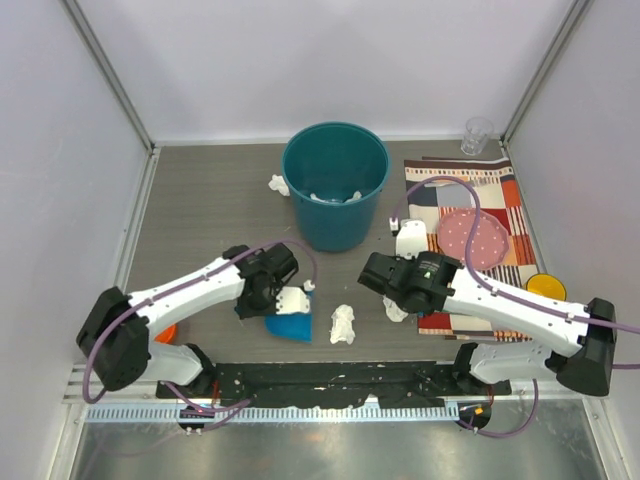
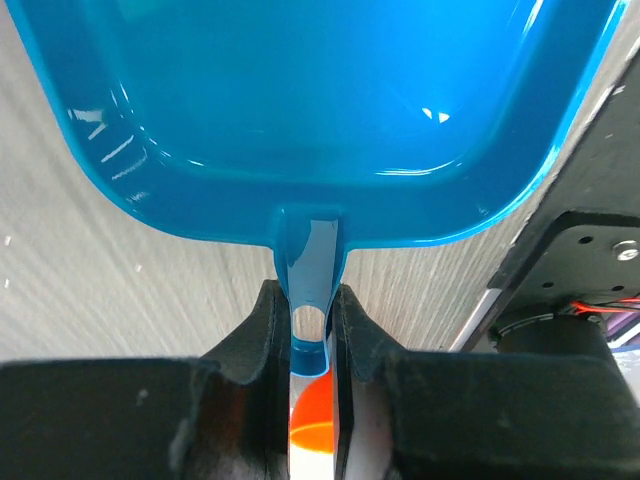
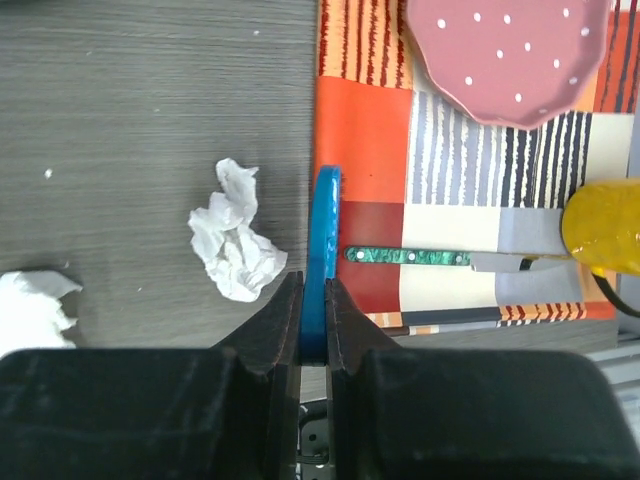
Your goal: Sweep away the paper scraps from the table
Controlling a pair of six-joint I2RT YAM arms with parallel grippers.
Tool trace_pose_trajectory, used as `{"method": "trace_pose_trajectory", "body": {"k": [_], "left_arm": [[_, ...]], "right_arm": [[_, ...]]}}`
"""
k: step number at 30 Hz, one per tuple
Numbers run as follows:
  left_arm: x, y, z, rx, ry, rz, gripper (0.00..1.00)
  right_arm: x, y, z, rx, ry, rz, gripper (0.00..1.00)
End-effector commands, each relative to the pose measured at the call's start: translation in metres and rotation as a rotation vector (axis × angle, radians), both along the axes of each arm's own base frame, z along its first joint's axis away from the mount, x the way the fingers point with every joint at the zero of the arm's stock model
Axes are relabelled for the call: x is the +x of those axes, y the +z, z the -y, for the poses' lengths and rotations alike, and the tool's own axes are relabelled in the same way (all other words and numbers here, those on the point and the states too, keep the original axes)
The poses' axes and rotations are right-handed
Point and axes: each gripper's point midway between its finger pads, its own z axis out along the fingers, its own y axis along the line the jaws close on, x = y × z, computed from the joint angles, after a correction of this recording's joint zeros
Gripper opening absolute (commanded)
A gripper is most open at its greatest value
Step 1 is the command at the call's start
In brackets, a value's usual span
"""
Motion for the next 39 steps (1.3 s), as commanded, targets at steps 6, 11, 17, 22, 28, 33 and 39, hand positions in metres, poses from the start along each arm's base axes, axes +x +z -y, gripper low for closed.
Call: {"method": "trace_pose_trajectory", "body": {"k": [6, 11, 17, 22, 28, 33, 39], "left_arm": [[-0.010, -0.032, 0.044, -0.041, -0.054, -0.083, 0.00], [-0.014, -0.041, 0.039, -0.019, -0.031, -0.095, 0.00], [-0.018, -0.041, 0.044, -0.038, 0.023, -0.116, 0.00], [-0.027, -0.045, 0.037, -0.023, 0.049, -0.155, 0.00], [-0.018, -0.042, 0.033, -0.057, 0.143, -0.181, 0.00], [-0.006, -0.037, 0.030, -0.098, 0.210, -0.174, 0.00], [-0.003, -0.036, 0.015, -0.129, 0.276, -0.200, 0.00]], "right_arm": [[0.022, -0.033, -0.007, 0.270, -0.011, -0.012, 0.01], [0.015, -0.043, -0.038, 0.394, 0.044, -0.086, 0.01], [0.002, -0.045, -0.106, 0.558, 0.173, -0.168, 0.01], [-0.001, -0.040, -0.153, 0.732, 0.208, -0.202, 0.01], [-0.001, -0.022, -0.204, 0.982, 0.250, -0.200, 0.01], [0.003, -0.021, -0.222, 0.982, 0.288, -0.199, 0.01], [0.017, 0.002, -0.195, 0.864, 0.282, -0.083, 0.01]]}}
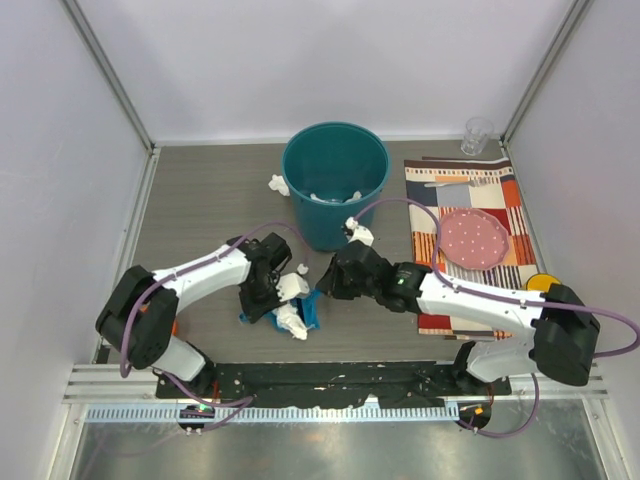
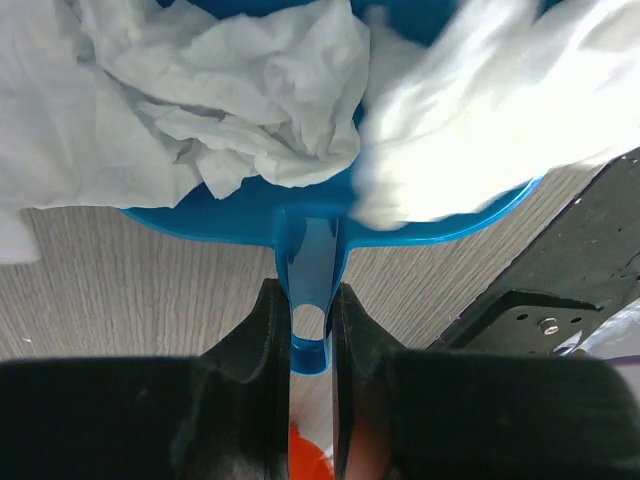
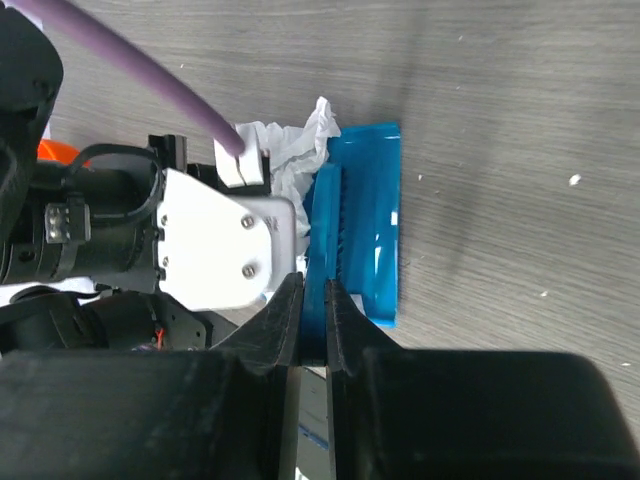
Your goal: Sweep away the paper scraps from the table
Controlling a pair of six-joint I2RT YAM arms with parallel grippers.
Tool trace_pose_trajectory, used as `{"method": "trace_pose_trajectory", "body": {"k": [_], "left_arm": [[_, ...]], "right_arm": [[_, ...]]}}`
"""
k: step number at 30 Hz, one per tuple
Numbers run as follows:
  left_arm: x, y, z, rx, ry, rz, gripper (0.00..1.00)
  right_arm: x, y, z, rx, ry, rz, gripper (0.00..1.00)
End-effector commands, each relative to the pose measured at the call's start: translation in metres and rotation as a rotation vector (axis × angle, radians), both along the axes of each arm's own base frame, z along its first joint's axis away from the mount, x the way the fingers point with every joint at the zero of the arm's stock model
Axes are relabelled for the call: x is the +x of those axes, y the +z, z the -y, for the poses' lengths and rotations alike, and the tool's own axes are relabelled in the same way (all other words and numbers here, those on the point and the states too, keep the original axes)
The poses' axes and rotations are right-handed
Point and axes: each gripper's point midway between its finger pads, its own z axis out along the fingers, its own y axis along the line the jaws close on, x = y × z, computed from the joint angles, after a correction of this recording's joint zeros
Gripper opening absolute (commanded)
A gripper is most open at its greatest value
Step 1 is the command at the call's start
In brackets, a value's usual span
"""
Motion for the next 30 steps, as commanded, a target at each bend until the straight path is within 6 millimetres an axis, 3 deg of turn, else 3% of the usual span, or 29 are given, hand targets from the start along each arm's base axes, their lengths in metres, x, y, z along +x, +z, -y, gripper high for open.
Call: {"method": "trace_pose_trajectory", "body": {"k": [1, 6, 11, 18, 21, 26, 30], "left_arm": [[0.005, 0.010, -0.001, -0.069, 0.055, 0.004, 0.00], [0.012, 0.013, -0.003, -0.129, 0.107, 0.049, 0.00], [0.020, 0.014, -0.002, -0.218, 0.150, 0.101, 0.00], [0.038, 0.015, -0.042, -0.027, 0.081, 0.234, 0.00], [0.030, 0.021, -0.055, 0.009, -0.020, 0.224, 0.00], [0.010, 0.029, -0.085, 0.107, -0.119, 0.172, 0.00], [-0.005, 0.027, -0.095, 0.127, -0.159, 0.123, 0.00]], "right_arm": [[0.014, 0.047, 0.012, -0.018, -0.027, 0.137, 0.01], [0.021, 0.071, 0.036, -0.082, -0.072, 0.212, 0.01], [0.028, 0.074, 0.061, -0.174, -0.128, 0.256, 0.01], [0.018, 0.058, 0.068, -0.256, -0.080, 0.201, 0.01], [0.010, 0.057, 0.071, -0.292, -0.022, 0.195, 0.01], [-0.019, 0.055, 0.056, -0.253, 0.160, 0.154, 0.01], [-0.079, 0.055, 0.025, -0.093, 0.479, 0.049, 0.01]]}}
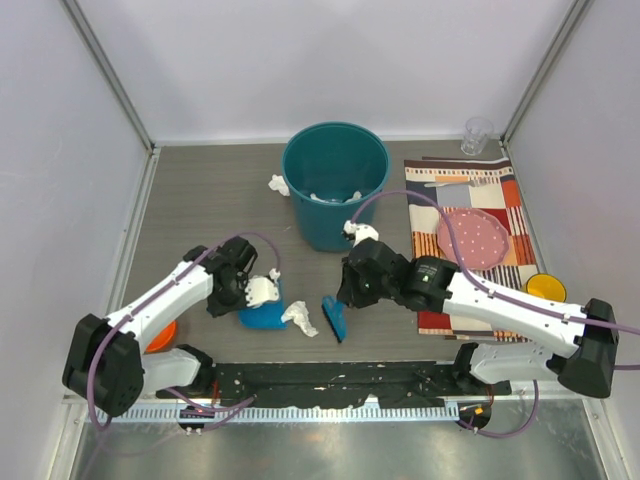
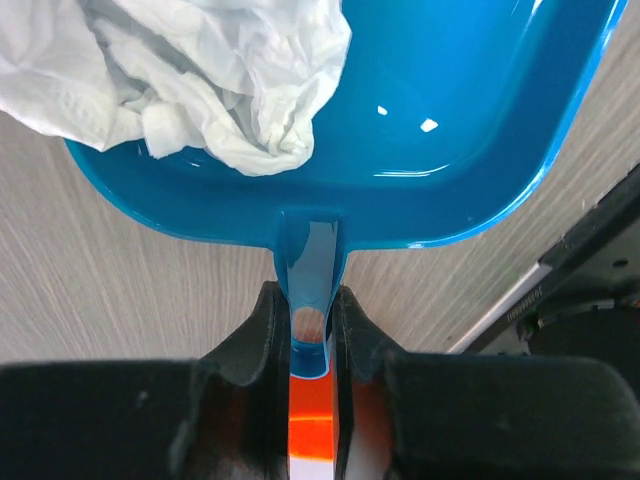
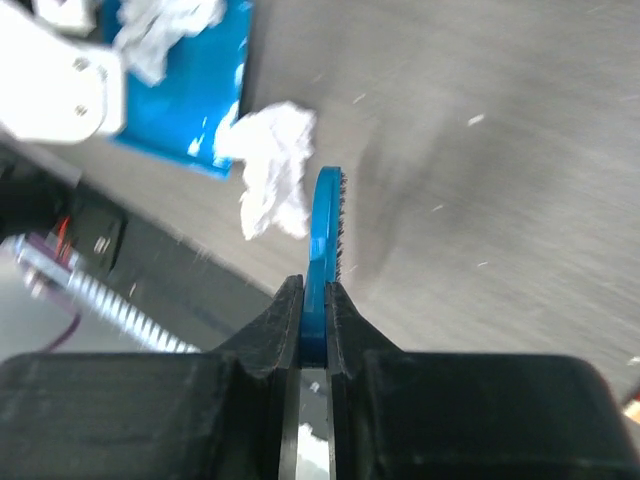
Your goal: Sweep away the paper scraps from the table
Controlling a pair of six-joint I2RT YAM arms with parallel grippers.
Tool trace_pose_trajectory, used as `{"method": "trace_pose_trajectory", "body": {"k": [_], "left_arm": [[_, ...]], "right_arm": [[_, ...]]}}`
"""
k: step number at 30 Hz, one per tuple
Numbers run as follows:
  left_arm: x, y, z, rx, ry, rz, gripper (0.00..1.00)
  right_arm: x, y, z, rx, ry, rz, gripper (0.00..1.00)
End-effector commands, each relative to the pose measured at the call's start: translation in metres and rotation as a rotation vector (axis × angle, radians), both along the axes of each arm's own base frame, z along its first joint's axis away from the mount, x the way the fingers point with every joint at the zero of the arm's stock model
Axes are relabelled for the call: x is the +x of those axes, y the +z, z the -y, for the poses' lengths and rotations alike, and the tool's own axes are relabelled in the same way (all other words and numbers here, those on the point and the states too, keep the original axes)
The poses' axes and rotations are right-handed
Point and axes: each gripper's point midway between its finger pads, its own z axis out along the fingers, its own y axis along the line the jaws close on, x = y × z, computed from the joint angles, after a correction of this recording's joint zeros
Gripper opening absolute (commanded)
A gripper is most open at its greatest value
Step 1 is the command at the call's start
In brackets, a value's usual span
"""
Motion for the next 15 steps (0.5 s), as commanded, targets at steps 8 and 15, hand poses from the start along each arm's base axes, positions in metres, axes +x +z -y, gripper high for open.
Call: {"method": "trace_pose_trajectory", "body": {"k": [8, 15], "left_arm": [[-0.021, -0.001, -0.012, 0.029, -0.071, -0.099, 0.00], [-0.020, 0.001, -0.002, -0.021, -0.112, -0.113, 0.00]], "right_arm": [[-0.102, 0.014, -0.053, 0.272, 0.581, -0.200, 0.01], [-0.041, -0.018, -0.030, 0.066, 0.326, -0.115, 0.01]]}}
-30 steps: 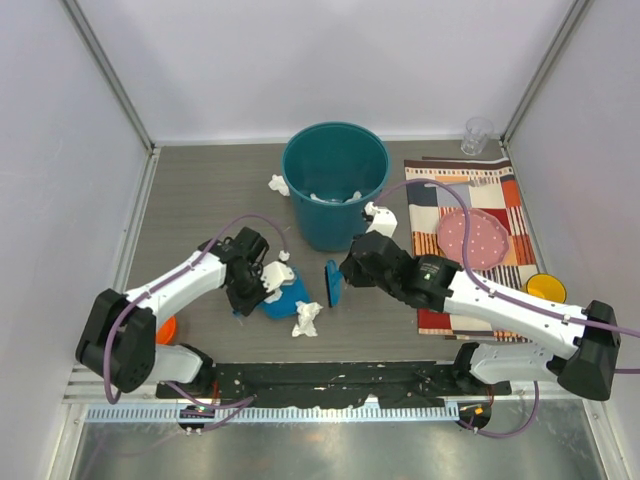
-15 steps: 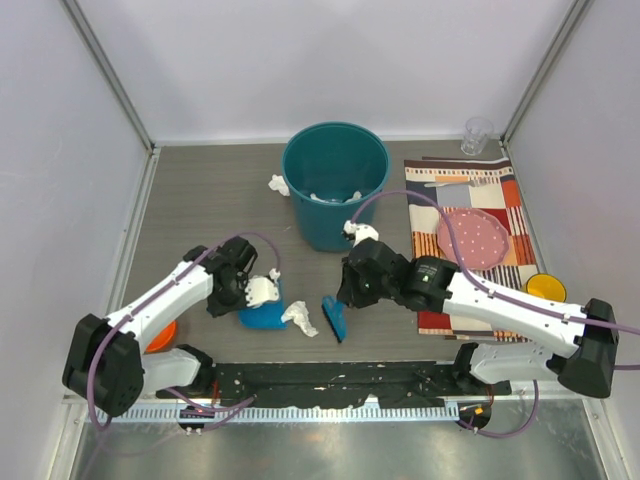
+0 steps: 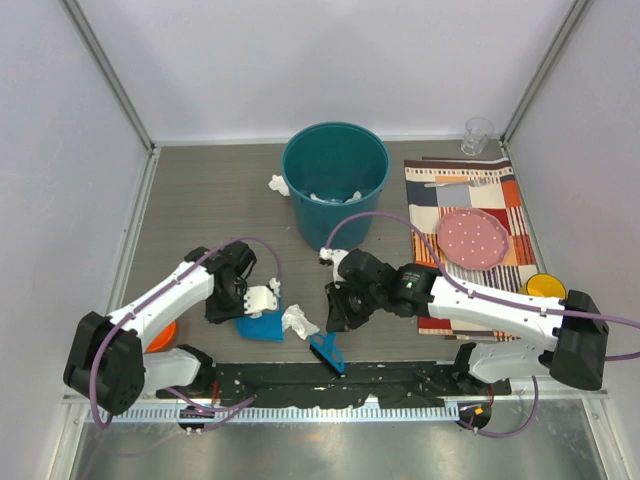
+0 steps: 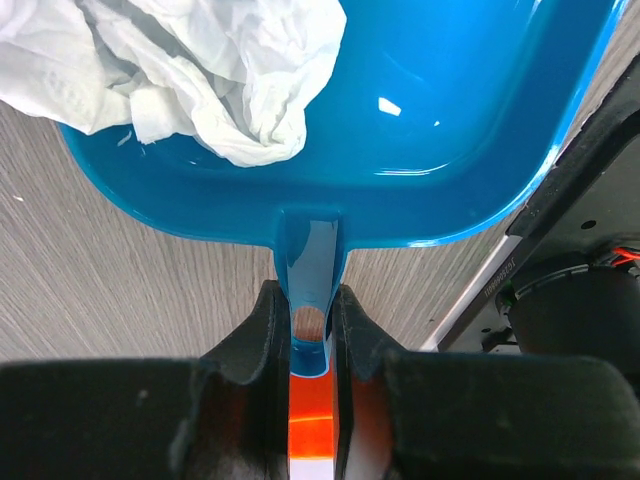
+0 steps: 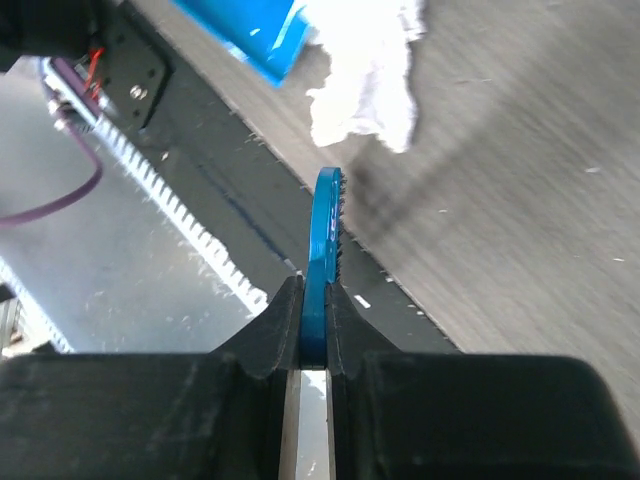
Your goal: Sweep away the paper scraps from the table
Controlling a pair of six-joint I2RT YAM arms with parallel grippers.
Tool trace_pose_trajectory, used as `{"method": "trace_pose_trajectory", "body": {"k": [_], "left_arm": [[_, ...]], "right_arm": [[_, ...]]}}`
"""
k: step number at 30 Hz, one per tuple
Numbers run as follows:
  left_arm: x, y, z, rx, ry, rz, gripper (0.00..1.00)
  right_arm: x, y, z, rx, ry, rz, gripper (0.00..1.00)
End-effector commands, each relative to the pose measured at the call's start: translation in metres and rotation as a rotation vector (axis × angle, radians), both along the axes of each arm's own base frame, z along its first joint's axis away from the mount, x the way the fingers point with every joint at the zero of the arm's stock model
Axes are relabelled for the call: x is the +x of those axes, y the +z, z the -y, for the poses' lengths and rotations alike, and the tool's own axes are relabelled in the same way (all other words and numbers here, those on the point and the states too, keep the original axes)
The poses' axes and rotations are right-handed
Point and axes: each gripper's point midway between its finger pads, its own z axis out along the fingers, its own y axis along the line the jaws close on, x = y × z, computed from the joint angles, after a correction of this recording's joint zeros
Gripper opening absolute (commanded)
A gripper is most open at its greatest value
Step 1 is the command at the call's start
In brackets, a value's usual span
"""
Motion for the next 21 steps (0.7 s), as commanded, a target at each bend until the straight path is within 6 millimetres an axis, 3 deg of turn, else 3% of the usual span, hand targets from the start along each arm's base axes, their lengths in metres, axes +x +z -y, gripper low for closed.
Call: {"method": "trace_pose_trajectory", "body": {"k": [1, 3, 7, 9, 12, 15, 21], "left_arm": [[0.003, 0.008, 0.009, -0.044, -0.034, -0.010, 0.00], [0.003, 0.007, 0.009, -0.040, -0.029, -0.019, 0.00], [0.006, 0.005, 0.005, -0.013, -0.039, -0.021, 0.00], [0.008, 0.005, 0.004, -0.003, -0.051, -0.019, 0.00], [0.014, 0.006, -0.002, 0.042, -0.074, -0.015, 0.00], [0.021, 0.007, -0.008, 0.089, -0.096, -0.013, 0.00], [0.028, -0.002, -0.003, 0.091, -0.095, -0.032, 0.00]], "right_arm": [[0.041, 0.013, 0.008, -0.001, -0.129, 0.105, 0.01], [0.049, 0.013, 0.012, 0.000, -0.163, 0.093, 0.01], [0.047, 0.006, 0.019, -0.057, -0.184, 0.044, 0.01], [0.047, 0.001, 0.016, -0.070, -0.180, 0.027, 0.01], [0.046, -0.004, -0.003, -0.016, -0.151, -0.013, 0.01], [0.064, -0.010, -0.013, -0.028, -0.191, 0.027, 0.01], [0.104, 0.003, -0.037, -0.002, -0.263, 0.151, 0.01]]}}
